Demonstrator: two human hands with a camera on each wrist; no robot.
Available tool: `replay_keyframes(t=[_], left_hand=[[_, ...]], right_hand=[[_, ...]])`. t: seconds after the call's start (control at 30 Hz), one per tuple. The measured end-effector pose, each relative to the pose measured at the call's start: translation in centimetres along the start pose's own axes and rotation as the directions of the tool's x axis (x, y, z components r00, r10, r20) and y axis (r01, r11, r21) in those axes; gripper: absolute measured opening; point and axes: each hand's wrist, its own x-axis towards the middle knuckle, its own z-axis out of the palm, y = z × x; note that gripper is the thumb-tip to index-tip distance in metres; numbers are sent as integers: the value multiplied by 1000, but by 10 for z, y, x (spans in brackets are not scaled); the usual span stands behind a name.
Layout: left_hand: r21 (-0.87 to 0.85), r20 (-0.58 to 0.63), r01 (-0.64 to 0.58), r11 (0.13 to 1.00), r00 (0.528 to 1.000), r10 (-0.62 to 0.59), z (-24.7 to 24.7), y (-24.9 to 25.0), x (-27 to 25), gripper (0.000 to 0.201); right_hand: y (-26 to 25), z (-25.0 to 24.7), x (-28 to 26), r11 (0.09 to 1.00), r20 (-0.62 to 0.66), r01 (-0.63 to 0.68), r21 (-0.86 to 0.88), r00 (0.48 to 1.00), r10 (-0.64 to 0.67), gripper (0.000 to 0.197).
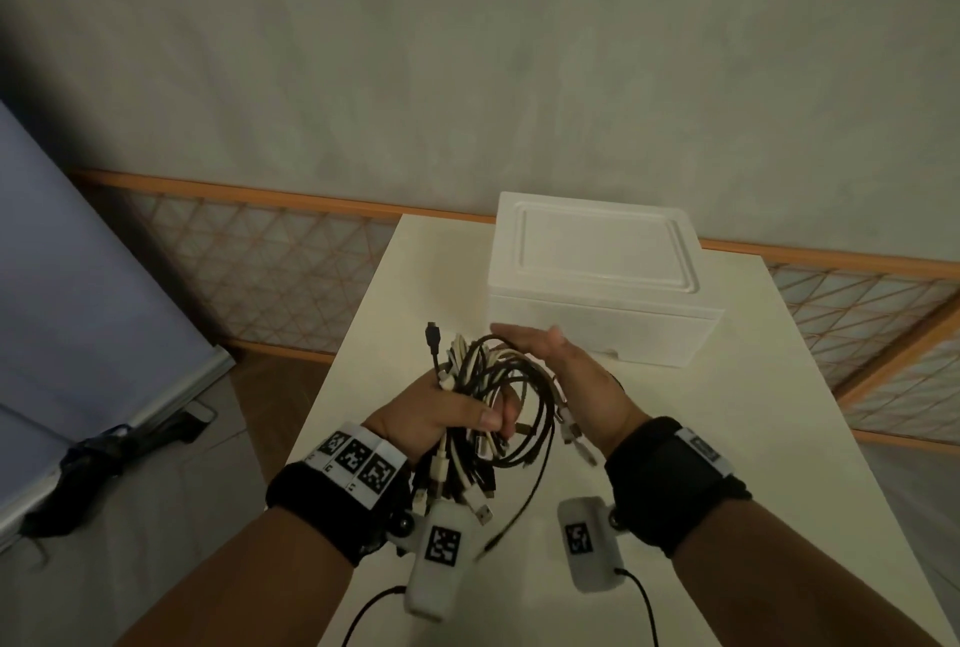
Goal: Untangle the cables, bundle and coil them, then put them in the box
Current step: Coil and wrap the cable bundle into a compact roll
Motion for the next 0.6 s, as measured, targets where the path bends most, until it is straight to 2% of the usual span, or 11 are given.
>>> replay_keyframes(t=[0.07,0.17,0.2,0.3,0.4,0.5,0.6], left_hand=[[-54,-2,10,998,1000,-10,-4,1,0,18],[-128,61,-25,991,998,33,-3,3,2,25],[-156,94,-26,987,995,41,0,5,3,28],[-259,214,-38,965,972,96,12,6,5,15],[-370,315,-88,925,925,214,15,5,11,6],[-398,364,-87,913,899,244,14,4,12,16],[-378,356,-45,925,915,190,8,-1,15,17]], right_hand=[[-1,-2,1,994,39,88,-68,996,-86,82],[-5,4,2,970,79,157,-185,986,-144,75],[-7,8,2,973,71,155,-172,987,-145,73],[-10,17,-1,993,42,112,48,993,-114,81],[-14,17,-1,964,182,54,259,978,-104,95],[-22,15,-1,956,278,-4,294,957,-81,73],[-26,14,-3,955,236,-25,295,971,-48,55]])
